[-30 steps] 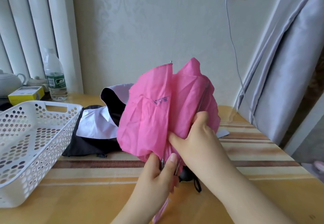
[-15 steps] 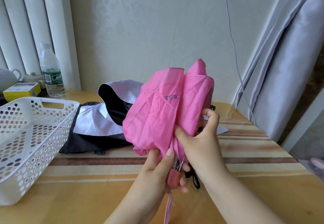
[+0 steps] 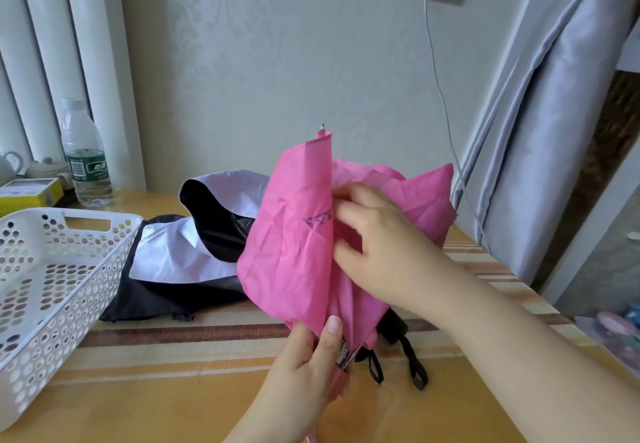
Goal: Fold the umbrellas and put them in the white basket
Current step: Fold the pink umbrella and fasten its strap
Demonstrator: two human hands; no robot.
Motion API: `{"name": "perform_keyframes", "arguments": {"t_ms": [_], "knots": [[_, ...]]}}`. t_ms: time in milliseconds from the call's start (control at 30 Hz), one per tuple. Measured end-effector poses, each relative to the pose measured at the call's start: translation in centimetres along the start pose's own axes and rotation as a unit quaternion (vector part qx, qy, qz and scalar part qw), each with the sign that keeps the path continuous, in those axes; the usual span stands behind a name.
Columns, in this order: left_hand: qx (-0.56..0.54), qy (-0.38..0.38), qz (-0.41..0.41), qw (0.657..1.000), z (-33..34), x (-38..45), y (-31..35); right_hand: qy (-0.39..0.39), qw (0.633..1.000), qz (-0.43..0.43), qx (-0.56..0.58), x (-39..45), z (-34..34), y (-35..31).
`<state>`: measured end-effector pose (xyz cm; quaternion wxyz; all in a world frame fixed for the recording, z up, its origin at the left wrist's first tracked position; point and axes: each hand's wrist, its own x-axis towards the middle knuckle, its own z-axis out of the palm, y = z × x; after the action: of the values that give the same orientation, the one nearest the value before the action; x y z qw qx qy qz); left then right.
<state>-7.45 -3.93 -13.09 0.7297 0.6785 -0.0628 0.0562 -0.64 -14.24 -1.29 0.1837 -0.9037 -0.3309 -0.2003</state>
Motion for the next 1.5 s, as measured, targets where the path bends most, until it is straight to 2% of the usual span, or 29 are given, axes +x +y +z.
{"name": "perform_keyframes", "arguments": {"t_ms": [100, 233, 333, 467, 633, 667, 733, 767, 800, 900, 1000, 1067, 1100, 1133, 1200, 1233, 1267, 1400, 1467, 1500], "knots": [[-0.016, -0.010, -0.019, 1.000, -0.1, 0.1, 0.2, 0.020, 0.997, 0.057, 0.057, 0.4, -1.3, 0.7], [-0.017, -0.017, -0.025, 0.999, -0.1, 0.0, 0.3, -0.030, 0.986, 0.141, -0.081, 1.5, -2.5, 2.6], [-0.017, -0.015, -0.027, 0.999, -0.2, 0.0, 0.3, -0.015, 0.982, 0.174, -0.078, 2.1, -2.9, 2.9], [-0.037, 0.001, -0.038, 0.999, -0.4, 0.1, 0.2, 0.074, 0.971, 0.197, 0.116, 1.9, -3.9, 2.8], [-0.142, 0.070, -0.060, 0.986, -0.9, 1.0, 0.1, 0.028, 0.953, 0.209, 0.216, -1.4, -6.1, 3.3], [-0.162, 0.076, -0.061, 0.982, -1.0, 1.0, 0.3, 0.026, 0.940, 0.211, 0.265, -2.1, -6.4, 3.5], [-0.193, 0.067, -0.065, 0.977, -1.0, 1.1, 0.5, 0.049, 0.887, 0.203, 0.412, -3.2, -6.9, 4.2], [-0.200, 0.061, -0.067, 0.976, -1.0, 1.0, 0.5, 0.061, 0.867, 0.205, 0.450, -3.5, -6.9, 4.8], [-0.200, 0.057, -0.067, 0.976, -0.9, 1.0, 0.4, 0.062, 0.866, 0.215, 0.448, -3.7, -6.9, 5.0], [-0.180, 0.062, -0.063, 0.980, -0.8, 0.9, 0.1, -0.034, 0.923, 0.264, 0.278, -3.7, -7.0, 4.9], [-0.164, 0.060, -0.061, 0.983, -0.6, 0.9, 0.0, -0.086, 0.961, 0.236, 0.120, -3.1, -7.3, 4.1], [-0.161, 0.061, -0.065, 0.983, -0.6, 0.9, -0.1, -0.112, 0.973, 0.178, 0.095, -2.6, -7.2, 3.6], [-0.162, 0.062, -0.070, 0.982, -0.6, 1.0, -0.1, -0.113, 0.969, 0.158, 0.155, -2.5, -7.4, 3.4], [-0.166, 0.064, -0.075, 0.981, -0.7, 1.1, -0.2, -0.097, 0.948, 0.150, 0.262, -2.5, -7.7, 3.2], [-0.174, 0.069, -0.084, 0.979, -0.9, 1.2, -0.3, -0.038, 0.840, 0.150, 0.519, -2.6, -8.8, 3.4], [-0.179, 0.071, -0.087, 0.977, -1.0, 1.3, -0.3, -0.014, 0.800, 0.153, 0.580, -2.6, -9.1, 3.7], [-0.186, 0.075, -0.090, 0.976, -1.1, 1.4, -0.4, -0.004, 0.791, 0.174, 0.586, -2.6, -9.0, 4.2], [-0.208, 0.092, -0.101, 0.968, -1.3, 1.4, -0.5, 0.025, 0.882, 0.282, 0.377, -2.6, -6.4, 5.2], [-0.216, 0.096, -0.104, 0.966, -1.3, 1.3, -0.5, 0.036, 0.882, 0.292, 0.367, -2.8, -6.2, 5.1], [-0.217, 0.098, -0.104, 0.966, -1.3, 1.3, -0.5, 0.008, 0.872, 0.293, 0.392, -3.0, -6.4, 5.1]]}}
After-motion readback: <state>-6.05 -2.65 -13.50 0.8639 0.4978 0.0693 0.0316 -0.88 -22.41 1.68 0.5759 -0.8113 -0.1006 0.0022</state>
